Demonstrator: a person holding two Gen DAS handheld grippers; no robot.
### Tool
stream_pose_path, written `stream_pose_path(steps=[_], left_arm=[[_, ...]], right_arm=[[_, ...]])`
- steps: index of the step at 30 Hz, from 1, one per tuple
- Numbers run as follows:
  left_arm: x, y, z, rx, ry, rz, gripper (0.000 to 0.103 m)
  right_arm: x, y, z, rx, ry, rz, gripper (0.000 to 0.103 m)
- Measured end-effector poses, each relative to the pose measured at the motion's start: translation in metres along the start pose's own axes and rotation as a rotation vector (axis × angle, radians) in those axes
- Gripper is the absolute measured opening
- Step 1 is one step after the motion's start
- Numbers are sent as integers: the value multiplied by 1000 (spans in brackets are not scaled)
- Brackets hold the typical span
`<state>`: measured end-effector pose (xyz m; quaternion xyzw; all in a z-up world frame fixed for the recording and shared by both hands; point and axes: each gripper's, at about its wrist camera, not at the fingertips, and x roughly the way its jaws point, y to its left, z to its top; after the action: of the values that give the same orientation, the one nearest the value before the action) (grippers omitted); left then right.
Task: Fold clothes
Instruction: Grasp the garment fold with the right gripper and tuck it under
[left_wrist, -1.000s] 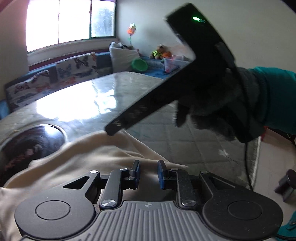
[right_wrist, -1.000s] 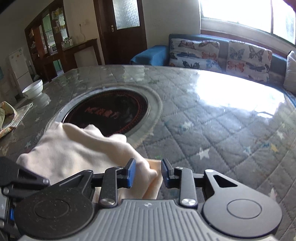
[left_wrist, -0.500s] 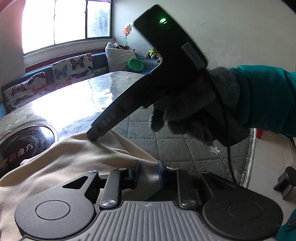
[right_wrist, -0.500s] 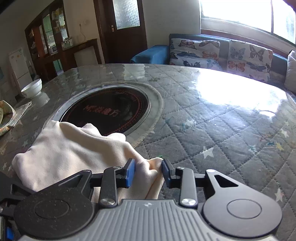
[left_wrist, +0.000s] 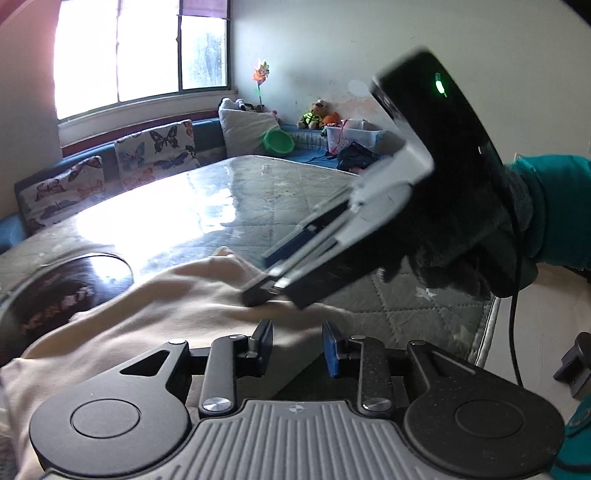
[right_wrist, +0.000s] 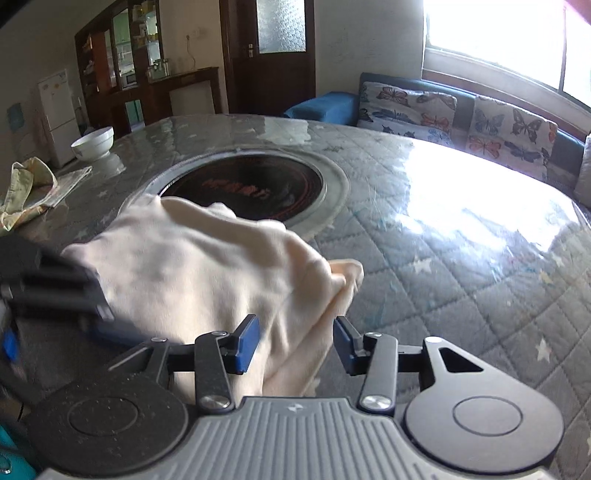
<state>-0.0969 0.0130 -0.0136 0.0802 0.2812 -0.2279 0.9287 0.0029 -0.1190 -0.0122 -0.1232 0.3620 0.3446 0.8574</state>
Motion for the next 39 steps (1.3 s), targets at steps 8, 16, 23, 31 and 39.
stream_pose_path(steps=[8,16,23,31,39], left_arm=[[-3,27,0,-73,11,75,34],[3,17,-14,-43,45,46,34],[-1,17,-18,-37,43,36,39],[-11,14,-24,-49,43,23,39],[-31,17,-24,-59,17,26,39]], right_arm=[[-11,-1,-6,28,-23,-30,46],[1,-8,-5,25,-8,-100,46],[-5,-7,-3,14,-33,-136,47],[-9,20,3,-74,-60,-70,48],[-15,30,-7,-134,-38,-96,51]])
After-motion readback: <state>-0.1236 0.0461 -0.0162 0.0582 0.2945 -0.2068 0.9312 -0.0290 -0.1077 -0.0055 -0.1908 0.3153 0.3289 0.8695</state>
